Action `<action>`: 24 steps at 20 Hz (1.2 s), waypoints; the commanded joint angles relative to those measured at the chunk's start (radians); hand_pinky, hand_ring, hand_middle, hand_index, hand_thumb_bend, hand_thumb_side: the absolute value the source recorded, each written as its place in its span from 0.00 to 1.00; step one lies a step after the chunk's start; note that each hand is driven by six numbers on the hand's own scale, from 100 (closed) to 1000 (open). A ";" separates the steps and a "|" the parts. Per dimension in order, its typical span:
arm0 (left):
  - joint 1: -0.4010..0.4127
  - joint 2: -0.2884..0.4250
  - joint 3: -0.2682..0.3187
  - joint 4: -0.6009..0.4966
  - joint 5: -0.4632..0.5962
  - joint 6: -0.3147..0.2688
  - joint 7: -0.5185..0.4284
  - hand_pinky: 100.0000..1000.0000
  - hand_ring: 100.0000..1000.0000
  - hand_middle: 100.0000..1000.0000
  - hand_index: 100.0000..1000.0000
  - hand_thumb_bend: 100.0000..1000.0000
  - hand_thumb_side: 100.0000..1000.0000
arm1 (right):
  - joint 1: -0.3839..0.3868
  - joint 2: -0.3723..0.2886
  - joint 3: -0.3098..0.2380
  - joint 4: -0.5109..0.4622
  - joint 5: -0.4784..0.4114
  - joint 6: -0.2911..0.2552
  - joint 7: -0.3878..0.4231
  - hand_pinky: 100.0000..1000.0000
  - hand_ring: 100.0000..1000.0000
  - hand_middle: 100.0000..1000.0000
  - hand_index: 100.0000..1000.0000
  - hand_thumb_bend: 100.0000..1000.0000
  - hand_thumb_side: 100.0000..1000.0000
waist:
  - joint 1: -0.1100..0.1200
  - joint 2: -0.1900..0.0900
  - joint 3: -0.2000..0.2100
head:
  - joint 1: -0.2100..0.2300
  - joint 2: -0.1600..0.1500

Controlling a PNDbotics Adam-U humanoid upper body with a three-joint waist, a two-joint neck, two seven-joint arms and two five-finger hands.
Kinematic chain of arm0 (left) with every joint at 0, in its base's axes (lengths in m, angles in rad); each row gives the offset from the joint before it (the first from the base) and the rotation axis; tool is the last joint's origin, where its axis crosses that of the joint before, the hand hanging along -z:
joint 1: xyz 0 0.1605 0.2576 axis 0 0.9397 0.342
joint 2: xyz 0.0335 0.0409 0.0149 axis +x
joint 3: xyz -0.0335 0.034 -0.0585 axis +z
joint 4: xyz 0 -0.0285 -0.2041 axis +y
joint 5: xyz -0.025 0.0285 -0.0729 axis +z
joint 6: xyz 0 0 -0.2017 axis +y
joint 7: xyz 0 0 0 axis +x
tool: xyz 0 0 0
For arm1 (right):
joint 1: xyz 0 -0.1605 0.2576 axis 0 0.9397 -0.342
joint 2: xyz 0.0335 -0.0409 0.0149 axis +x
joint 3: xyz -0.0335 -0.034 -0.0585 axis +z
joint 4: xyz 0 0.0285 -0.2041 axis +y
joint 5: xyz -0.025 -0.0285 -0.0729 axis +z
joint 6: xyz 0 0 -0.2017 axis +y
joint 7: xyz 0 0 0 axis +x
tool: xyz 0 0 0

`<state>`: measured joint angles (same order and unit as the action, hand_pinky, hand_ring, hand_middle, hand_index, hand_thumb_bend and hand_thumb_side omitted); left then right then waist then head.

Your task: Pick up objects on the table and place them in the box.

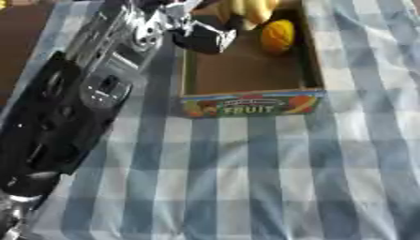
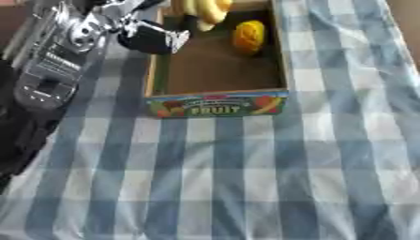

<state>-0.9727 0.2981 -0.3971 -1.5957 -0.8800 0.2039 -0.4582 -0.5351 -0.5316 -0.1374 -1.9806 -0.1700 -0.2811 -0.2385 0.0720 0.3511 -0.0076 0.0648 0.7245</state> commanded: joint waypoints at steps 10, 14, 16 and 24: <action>0.006 -0.035 -0.013 0.138 -0.061 -0.034 0.028 0.89 0.88 0.85 0.93 0.41 0.05 | -0.015 -0.005 -0.006 -0.019 -0.008 0.001 0.002 0.77 0.86 0.67 0.74 0.00 0.60 | -0.005 -0.023 -0.006 | -0.008 -0.011; 0.009 -0.032 -0.003 0.126 -0.089 -0.042 0.050 0.88 0.88 0.85 0.93 0.34 0.06 | -0.011 -0.005 -0.003 -0.019 -0.009 0.004 0.005 0.76 0.86 0.67 0.74 0.00 0.60 | -0.006 -0.027 -0.005 | -0.008 -0.013; 0.012 -0.023 0.010 0.094 -0.091 -0.030 0.081 0.86 0.87 0.84 0.92 0.26 0.01 | -0.008 -0.006 -0.003 -0.019 -0.009 0.005 0.006 0.76 0.86 0.67 0.74 0.00 0.59 | -0.006 -0.030 -0.004 | -0.009 -0.013; 0.057 0.116 0.196 -0.307 0.149 0.070 0.364 0.79 0.78 0.75 0.87 0.00 0.00 | 0.002 -0.020 -0.013 -0.019 -0.003 -0.007 -0.008 0.77 0.86 0.68 0.74 0.00 0.57 | -0.005 -0.049 0.020 | -0.028 -0.002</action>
<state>-0.9048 0.3654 -0.2432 -1.8268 -0.7802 0.2602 -0.1452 -0.5256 -0.5238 -0.1391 -1.9808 -0.1738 -0.2848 -0.2418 0.0719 0.3252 0.0139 0.0413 0.7209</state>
